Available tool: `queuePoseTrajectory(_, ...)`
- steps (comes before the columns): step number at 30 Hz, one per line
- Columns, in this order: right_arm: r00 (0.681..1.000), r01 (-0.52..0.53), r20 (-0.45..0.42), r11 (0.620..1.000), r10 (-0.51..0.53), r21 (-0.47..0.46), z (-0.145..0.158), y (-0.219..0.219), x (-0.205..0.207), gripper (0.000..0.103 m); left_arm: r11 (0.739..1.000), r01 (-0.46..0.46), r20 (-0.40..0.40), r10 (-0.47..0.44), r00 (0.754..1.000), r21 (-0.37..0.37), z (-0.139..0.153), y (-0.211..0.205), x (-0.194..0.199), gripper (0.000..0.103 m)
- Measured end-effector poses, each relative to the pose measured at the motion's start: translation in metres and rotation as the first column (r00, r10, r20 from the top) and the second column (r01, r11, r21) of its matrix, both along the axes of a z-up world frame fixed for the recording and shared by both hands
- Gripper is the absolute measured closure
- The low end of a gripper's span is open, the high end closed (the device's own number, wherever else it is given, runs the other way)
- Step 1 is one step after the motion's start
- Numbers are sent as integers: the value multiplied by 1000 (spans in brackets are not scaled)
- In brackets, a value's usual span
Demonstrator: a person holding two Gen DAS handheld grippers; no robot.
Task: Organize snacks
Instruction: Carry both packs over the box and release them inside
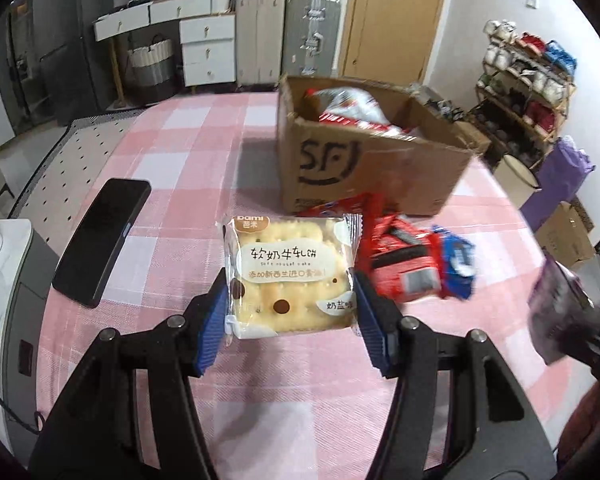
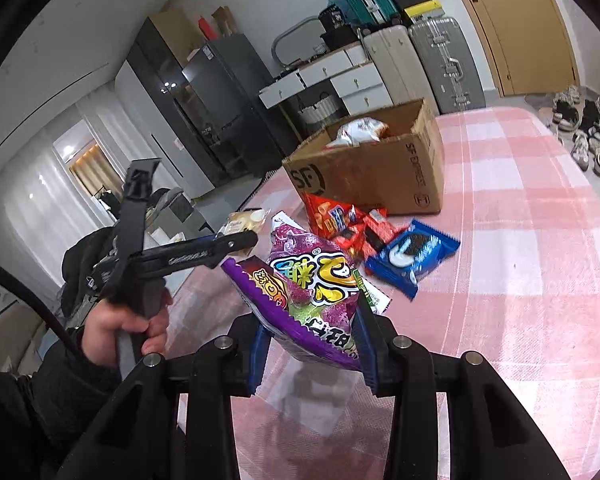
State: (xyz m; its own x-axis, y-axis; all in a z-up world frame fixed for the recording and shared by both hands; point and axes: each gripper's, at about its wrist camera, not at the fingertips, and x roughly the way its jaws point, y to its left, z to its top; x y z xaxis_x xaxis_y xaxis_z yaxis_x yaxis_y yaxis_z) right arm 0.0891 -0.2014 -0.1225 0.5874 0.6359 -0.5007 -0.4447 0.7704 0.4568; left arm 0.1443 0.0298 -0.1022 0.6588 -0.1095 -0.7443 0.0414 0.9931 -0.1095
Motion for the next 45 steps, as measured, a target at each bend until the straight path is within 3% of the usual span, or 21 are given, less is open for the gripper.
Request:
queuePoseTrajectory(5, 998, 12, 69, 1000, -12, 0, 28, 0, -4, 65, 998, 36, 57, -34, 998, -43, 32, -9, -16, 47)
queuePoseTrajectory(14, 983, 6, 182, 1000, -10, 20, 89, 0, 1, 65, 991, 126, 177, -115, 977, -52, 106, -31, -36, 47)
queuePoseTrajectory(24, 932, 32, 362, 999, -23, -20, 165, 3, 18, 65, 987, 156, 251, -140, 958, -45, 179, -43, -29, 47)
queuePoseTrajectory(29, 931, 14, 365, 1000, -13, 2, 192, 5, 45, 65, 985, 157, 270, -133, 954, -69, 210, -47, -11, 47)
queuePoseTrajectory(35, 940, 12, 340, 1000, -7, -13, 205, 10, 82, 65, 987, 154, 271, -133, 953, -57, 224, -58, 22, 47)
queuePoseTrajectory(40, 955, 26, 295, 999, -15, -34, 201, 16, 131, 65, 987, 151, 243, -133, 961, -57, 224, -64, 66, 47)
queuePoseTrajectory(45, 972, 26, 236, 998, -13, -50, 186, 20, 175, 65, 988, 154, 210, -146, 967, -21, 205, -64, 118, 47)
